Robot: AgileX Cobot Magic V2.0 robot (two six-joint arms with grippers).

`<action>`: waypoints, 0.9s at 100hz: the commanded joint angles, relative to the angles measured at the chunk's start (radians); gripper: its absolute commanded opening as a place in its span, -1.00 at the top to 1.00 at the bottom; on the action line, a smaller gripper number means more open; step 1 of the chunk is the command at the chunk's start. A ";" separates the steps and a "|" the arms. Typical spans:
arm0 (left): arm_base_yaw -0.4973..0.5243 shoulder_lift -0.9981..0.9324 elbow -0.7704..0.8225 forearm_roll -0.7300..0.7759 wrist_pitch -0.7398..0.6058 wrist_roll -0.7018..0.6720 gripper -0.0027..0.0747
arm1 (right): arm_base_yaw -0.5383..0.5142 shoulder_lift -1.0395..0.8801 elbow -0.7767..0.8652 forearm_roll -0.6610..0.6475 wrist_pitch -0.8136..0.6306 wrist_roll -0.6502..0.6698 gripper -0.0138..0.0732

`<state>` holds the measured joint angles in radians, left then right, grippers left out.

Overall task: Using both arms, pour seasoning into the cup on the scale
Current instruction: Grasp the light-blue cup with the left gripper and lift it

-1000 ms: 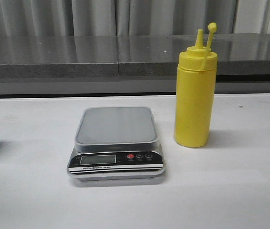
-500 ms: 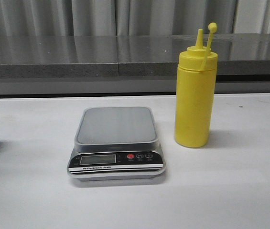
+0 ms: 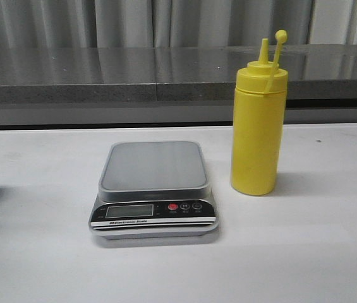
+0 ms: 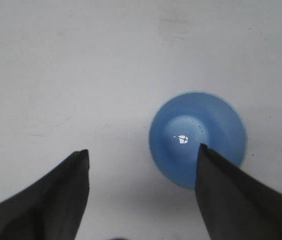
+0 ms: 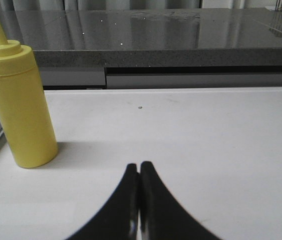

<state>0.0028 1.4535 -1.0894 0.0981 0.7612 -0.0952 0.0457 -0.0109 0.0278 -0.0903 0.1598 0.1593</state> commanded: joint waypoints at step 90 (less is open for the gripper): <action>0.001 0.227 -0.028 -0.052 -0.116 -0.002 -0.31 | -0.009 -0.020 -0.022 0.000 -0.083 -0.007 0.84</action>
<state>0.0028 1.7035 -1.0894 0.0544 0.6832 -0.0952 0.0457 -0.0109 0.0278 -0.0903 0.1598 0.1593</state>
